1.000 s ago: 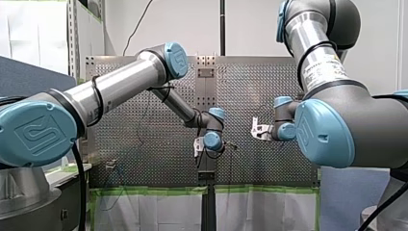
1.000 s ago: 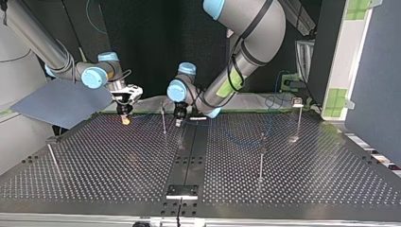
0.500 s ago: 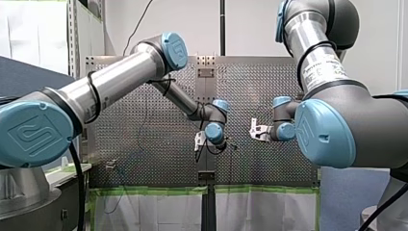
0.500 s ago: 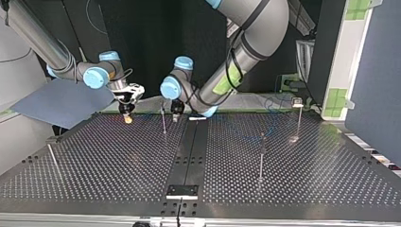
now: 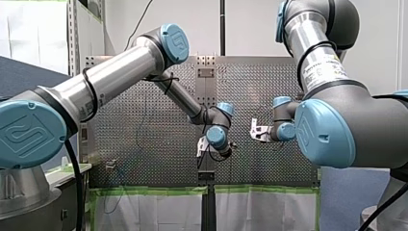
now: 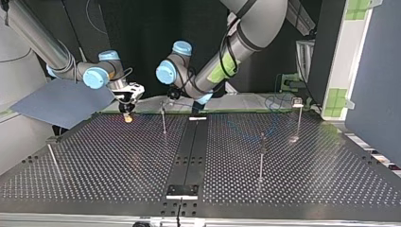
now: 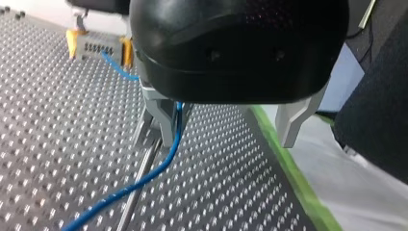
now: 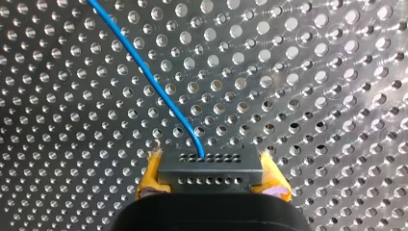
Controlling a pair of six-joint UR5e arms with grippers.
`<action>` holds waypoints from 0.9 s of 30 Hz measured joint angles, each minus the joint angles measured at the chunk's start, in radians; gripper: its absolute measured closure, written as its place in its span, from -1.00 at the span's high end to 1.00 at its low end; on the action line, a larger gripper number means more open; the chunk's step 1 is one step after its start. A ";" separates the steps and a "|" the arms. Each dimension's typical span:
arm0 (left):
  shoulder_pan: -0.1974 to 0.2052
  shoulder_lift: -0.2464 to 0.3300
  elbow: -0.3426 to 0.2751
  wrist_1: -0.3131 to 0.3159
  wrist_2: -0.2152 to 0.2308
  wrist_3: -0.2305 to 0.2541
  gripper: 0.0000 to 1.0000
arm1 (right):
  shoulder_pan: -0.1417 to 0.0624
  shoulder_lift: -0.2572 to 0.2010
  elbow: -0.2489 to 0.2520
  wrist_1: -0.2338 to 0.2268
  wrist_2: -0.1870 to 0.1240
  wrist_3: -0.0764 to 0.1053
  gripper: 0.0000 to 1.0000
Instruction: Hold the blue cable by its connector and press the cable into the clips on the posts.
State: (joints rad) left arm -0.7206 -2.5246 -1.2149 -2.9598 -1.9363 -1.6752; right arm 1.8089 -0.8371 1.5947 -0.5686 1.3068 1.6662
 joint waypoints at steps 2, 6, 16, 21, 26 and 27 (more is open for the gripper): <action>-0.008 0.000 -0.003 0.010 0.001 -0.011 1.00 | -0.001 0.000 0.000 0.000 0.000 0.000 -1.00; -0.019 0.000 -0.004 0.042 0.002 -0.036 1.00 | -0.002 0.000 0.000 0.001 0.000 0.000 -1.00; -0.039 0.000 -0.004 0.104 -0.006 -0.074 1.00 | -0.003 0.000 0.000 0.001 0.000 0.000 -1.00; -0.040 0.000 -0.004 0.104 -0.012 -0.076 1.00 | -0.003 0.000 0.000 0.001 0.000 0.000 -1.00; -0.041 0.000 -0.004 0.102 -0.018 -0.077 1.00 | -0.003 0.000 0.000 0.001 0.000 0.000 -1.00; -0.041 0.000 -0.004 0.102 -0.018 -0.077 1.00 | -0.003 0.000 0.000 0.001 0.000 0.000 -1.00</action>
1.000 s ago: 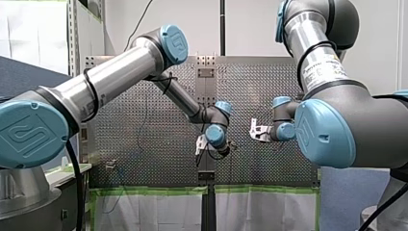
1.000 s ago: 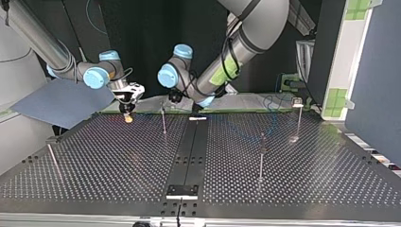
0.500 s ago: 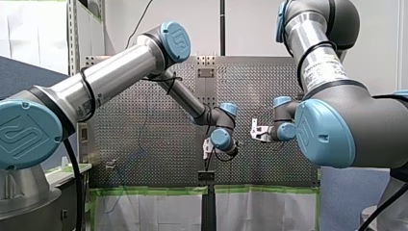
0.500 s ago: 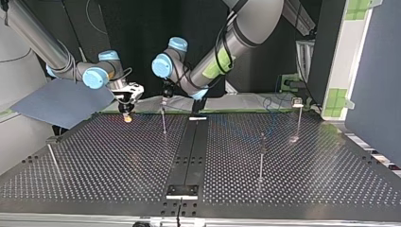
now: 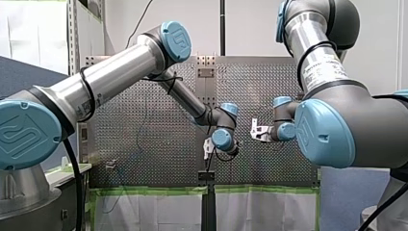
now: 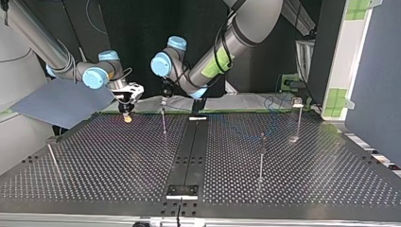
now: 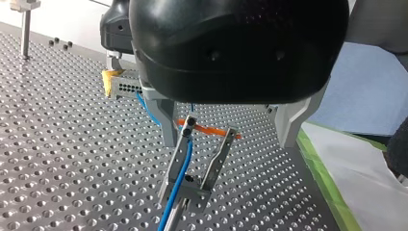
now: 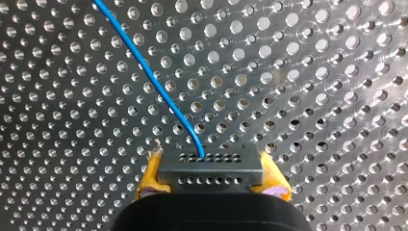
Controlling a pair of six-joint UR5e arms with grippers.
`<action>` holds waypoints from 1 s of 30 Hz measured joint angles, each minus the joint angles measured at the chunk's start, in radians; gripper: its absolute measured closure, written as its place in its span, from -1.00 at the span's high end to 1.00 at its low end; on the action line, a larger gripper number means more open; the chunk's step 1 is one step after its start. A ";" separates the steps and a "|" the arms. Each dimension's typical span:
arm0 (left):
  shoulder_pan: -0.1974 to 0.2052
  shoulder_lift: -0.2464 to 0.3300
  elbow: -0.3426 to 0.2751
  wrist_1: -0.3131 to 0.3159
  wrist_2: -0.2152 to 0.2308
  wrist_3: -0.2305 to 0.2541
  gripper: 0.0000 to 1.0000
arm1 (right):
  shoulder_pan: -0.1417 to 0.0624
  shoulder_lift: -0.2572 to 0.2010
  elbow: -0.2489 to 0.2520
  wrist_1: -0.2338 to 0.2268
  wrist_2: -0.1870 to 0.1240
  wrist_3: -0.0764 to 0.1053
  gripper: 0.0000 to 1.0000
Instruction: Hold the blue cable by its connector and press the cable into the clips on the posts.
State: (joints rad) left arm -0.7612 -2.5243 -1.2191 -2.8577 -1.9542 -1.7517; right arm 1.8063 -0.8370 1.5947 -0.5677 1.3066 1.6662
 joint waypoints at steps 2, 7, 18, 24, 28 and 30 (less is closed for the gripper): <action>0.000 0.000 0.000 0.000 0.000 0.000 1.00 | 0.000 0.000 0.000 0.000 0.000 0.000 -1.00; -0.001 -0.001 0.000 -0.001 -0.001 0.000 1.00 | 0.000 0.000 0.000 0.000 0.000 0.000 -1.00; -0.017 0.057 -0.050 0.037 -0.047 0.004 1.00 | -0.003 0.000 0.000 0.003 -0.001 0.000 -1.00; -0.003 0.109 -0.102 0.088 -0.050 0.003 1.00 | -0.003 0.000 0.000 0.004 -0.001 0.000 -1.00; 0.005 0.146 -0.138 0.125 -0.051 0.003 1.00 | -0.004 0.000 0.000 0.008 -0.001 0.000 -1.00; 0.010 0.165 -0.158 0.139 -0.052 0.003 1.00 | -0.004 0.000 0.000 0.009 -0.001 0.001 -1.00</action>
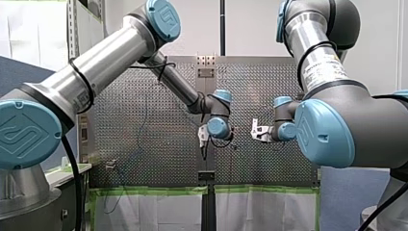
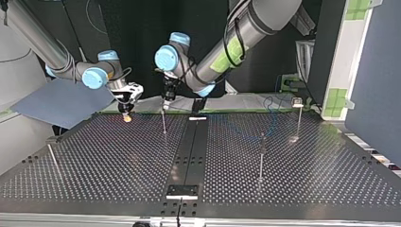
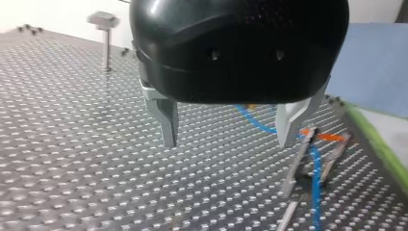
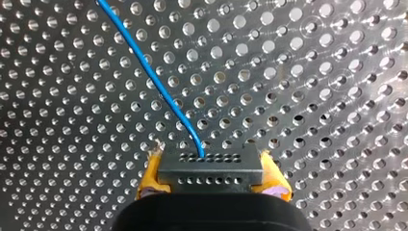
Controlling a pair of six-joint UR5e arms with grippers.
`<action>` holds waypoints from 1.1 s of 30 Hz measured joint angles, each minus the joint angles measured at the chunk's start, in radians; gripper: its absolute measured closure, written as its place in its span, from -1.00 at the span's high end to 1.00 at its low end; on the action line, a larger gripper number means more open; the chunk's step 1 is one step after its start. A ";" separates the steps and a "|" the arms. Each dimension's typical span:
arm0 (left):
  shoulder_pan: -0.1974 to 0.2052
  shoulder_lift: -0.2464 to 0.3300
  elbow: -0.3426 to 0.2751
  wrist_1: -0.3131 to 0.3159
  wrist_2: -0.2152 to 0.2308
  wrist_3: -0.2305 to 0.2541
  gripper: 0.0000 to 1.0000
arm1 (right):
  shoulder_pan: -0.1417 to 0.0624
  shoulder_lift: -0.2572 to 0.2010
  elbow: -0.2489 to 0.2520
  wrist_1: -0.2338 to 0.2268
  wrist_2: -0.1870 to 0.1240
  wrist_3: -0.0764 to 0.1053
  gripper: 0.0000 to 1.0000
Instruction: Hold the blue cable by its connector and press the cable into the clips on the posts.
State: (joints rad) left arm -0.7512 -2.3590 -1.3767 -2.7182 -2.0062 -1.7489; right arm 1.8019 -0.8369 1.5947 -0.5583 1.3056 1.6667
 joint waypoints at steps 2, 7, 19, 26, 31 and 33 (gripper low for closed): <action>0.004 0.020 -0.020 0.002 0.000 0.000 1.00 | -0.001 0.000 0.000 0.002 0.000 0.000 -1.00; 0.002 0.066 -0.067 -0.025 -0.002 0.000 1.00 | -0.002 0.000 0.000 0.004 0.000 0.002 -1.00; -0.006 0.181 -0.182 -0.077 -0.033 -0.008 1.00 | -0.004 0.000 0.000 0.005 0.000 0.008 -1.00; -0.007 0.241 -0.241 -0.093 -0.048 -0.027 1.00 | -0.005 0.000 0.000 0.013 0.000 0.009 -1.00; -0.008 0.288 -0.289 -0.094 -0.054 -0.041 1.00 | -0.005 -0.001 0.000 0.022 0.000 0.008 -1.00; -0.008 0.309 -0.309 -0.095 -0.058 -0.044 1.00 | -0.005 -0.001 0.000 0.026 0.000 0.007 -1.00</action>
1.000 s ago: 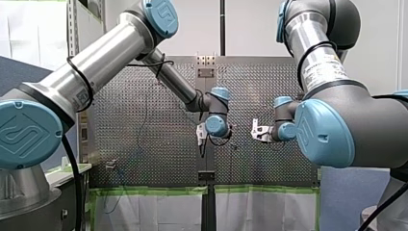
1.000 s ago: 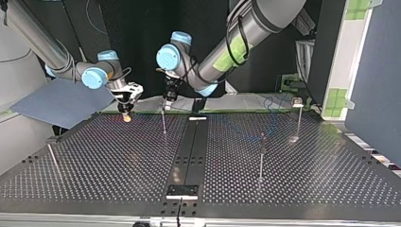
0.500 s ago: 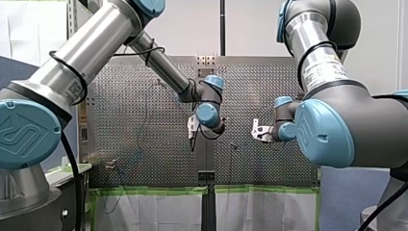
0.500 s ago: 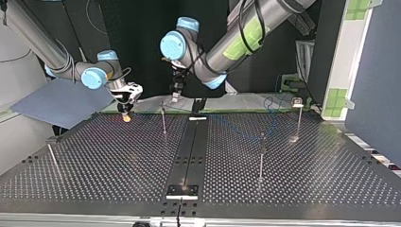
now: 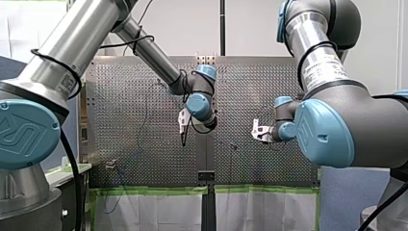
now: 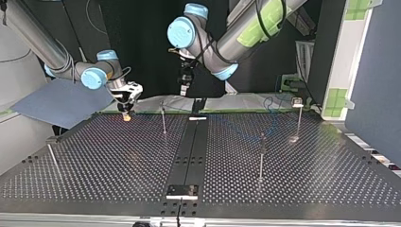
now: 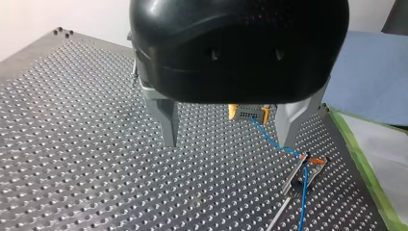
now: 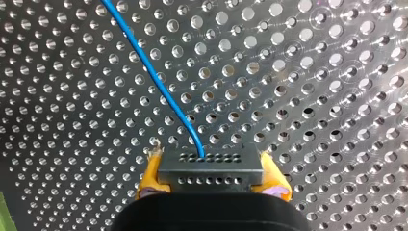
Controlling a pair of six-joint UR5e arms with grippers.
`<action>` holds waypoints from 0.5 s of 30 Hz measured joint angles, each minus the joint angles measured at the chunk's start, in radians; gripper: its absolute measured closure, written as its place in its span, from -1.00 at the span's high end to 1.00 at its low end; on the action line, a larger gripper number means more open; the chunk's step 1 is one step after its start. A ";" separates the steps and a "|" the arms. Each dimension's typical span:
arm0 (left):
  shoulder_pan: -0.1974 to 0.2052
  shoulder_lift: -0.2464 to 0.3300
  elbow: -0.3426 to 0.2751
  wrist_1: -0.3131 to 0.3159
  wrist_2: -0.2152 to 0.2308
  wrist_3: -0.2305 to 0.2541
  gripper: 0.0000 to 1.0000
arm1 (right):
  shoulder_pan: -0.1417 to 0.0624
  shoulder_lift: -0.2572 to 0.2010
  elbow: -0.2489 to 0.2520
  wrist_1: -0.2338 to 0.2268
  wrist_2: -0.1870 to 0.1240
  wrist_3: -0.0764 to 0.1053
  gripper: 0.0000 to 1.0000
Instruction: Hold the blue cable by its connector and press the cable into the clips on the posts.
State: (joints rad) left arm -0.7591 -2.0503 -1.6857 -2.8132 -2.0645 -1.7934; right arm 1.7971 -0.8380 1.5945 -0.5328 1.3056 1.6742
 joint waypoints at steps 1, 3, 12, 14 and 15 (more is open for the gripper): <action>0.001 0.009 -0.009 0.000 -0.004 -0.001 1.00 | 0.000 0.000 0.000 0.003 0.000 -0.001 -1.00; 0.004 0.029 -0.029 0.003 -0.014 -0.004 1.00 | 0.000 0.000 0.000 0.006 0.000 -0.002 -1.00; 0.007 0.117 -0.117 0.034 -0.018 -0.028 1.00 | -0.001 -0.001 0.000 0.012 0.001 -0.004 -1.00; 0.015 0.137 -0.138 0.047 -0.014 -0.016 1.00 | -0.001 -0.001 0.000 0.012 0.001 -0.004 -1.00; 0.021 0.146 -0.146 0.054 -0.011 -0.011 1.00 | -0.002 -0.001 0.000 0.012 0.001 -0.004 -1.00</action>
State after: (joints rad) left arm -0.7383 -1.9043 -1.8319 -2.7587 -2.0753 -1.8047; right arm 1.7955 -0.8390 1.5946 -0.5211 1.3068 1.6703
